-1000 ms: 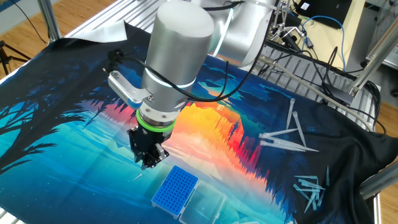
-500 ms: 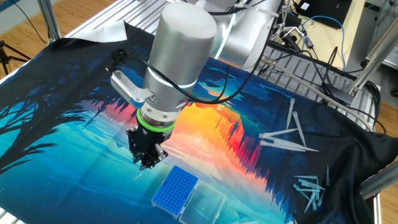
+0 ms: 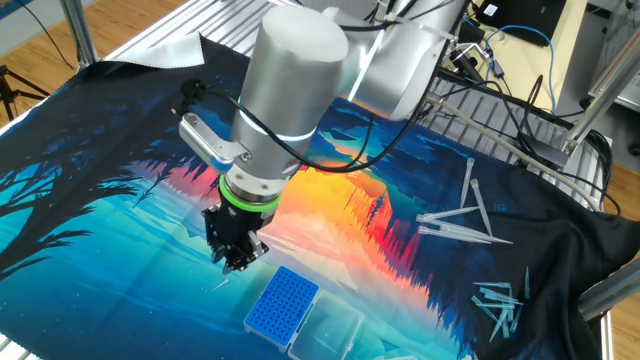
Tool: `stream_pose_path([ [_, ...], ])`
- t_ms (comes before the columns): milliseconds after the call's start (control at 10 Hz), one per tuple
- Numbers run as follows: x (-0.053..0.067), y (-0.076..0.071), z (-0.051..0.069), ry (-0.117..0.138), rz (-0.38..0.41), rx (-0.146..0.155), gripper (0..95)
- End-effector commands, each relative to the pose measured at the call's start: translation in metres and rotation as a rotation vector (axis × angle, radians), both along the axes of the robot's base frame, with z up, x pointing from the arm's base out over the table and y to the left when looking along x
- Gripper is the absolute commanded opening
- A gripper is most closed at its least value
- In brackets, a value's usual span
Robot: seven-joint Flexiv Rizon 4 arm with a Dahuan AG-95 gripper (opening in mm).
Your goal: Insert a small pipette tip into the holder for small pipette tips
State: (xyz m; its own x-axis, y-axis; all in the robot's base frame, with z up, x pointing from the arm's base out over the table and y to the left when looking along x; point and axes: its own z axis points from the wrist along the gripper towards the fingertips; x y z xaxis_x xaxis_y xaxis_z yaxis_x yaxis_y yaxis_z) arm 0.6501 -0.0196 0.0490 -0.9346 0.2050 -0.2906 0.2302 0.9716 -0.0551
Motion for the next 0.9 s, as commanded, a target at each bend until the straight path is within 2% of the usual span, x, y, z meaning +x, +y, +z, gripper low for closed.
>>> stream_pose_path([
  [100, -0.0027, 0.0005, -0.0025, -0.005, -0.006, -0.002, 19.0],
  [300, -0.0047, 0.0017, -0.005, -0.024, -0.007, -0.006, 19.0],
  [600, -0.0061, 0.0024, -0.0065, -0.039, -0.013, -0.015, 19.0],
  [900, -0.0063, 0.0025, -0.0067, -0.045, -0.016, -0.018, 19.0],
])
